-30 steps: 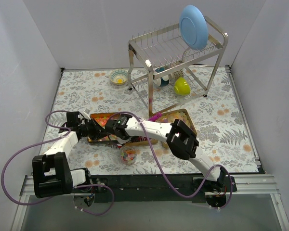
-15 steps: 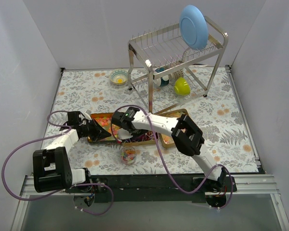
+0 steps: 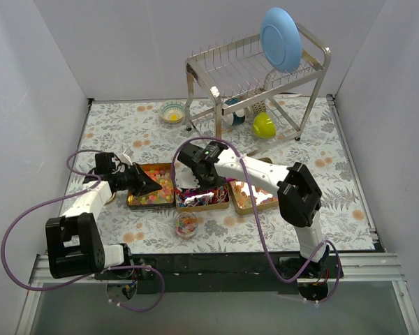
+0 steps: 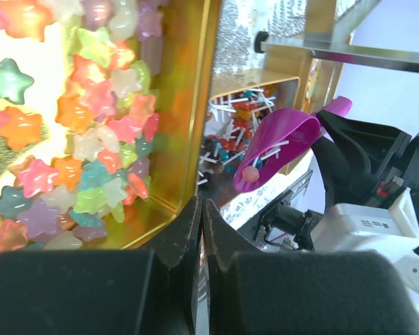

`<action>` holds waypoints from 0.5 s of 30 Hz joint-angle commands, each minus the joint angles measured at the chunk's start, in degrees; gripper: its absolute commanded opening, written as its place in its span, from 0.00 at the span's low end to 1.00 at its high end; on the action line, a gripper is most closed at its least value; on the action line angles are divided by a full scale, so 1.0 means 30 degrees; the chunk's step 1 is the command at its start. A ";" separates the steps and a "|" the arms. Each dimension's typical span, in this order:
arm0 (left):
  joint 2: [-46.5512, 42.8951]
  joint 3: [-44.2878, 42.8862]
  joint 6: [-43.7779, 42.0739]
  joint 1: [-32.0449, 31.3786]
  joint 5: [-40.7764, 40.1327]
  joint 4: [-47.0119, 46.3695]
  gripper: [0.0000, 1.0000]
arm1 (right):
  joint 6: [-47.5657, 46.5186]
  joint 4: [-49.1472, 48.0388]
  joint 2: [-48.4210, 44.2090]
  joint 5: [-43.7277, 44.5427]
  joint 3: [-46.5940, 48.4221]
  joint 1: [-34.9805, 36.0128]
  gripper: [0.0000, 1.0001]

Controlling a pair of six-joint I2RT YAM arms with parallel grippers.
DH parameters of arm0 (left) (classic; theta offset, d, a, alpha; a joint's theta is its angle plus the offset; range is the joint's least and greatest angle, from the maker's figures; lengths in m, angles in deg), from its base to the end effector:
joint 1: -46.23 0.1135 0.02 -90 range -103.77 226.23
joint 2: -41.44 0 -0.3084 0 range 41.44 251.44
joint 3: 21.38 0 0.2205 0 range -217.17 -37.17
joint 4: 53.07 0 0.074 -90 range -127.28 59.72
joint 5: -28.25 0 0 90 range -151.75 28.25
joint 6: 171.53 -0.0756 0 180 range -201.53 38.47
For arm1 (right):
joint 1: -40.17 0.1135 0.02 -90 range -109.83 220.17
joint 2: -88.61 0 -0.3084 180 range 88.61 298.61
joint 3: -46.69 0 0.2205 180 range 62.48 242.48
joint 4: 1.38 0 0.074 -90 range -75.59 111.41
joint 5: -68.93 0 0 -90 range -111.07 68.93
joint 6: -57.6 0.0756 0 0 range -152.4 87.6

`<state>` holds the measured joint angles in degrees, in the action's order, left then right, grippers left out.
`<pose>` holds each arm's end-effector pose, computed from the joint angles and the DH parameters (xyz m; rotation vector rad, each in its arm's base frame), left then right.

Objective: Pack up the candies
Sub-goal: Scoop the fake candies from the storage box.

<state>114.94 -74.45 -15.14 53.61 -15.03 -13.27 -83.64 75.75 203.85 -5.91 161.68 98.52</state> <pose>0.2069 -0.0287 0.2230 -1.4023 2.3963 -1.3980 0.2289 0.3336 0.2481 -2.3322 1.6974 -0.3633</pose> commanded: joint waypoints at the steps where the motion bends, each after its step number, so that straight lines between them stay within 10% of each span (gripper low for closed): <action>1: -0.0182 -0.1284 -0.1065 -0.0057 0.1126 0.0784 0.03 | 0.0088 -0.0410 -0.1235 -0.1127 0.0038 -0.0025 0.01; 10: -0.0649 -0.1784 -0.1359 0.0119 0.0424 0.0581 0.10 | -0.0701 0.1408 -0.2084 0.1185 0.0157 0.0852 0.01; 15: -0.1002 -0.1871 -0.1417 0.0587 0.0278 0.0580 0.37 | -0.1550 0.2197 -0.2670 0.2913 0.0041 0.2141 0.01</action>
<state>114.61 -78.18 -18.55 54.24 -13.79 -11.78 -85.61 79.03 200.34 -2.04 161.68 101.95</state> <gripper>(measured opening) 0.295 0.329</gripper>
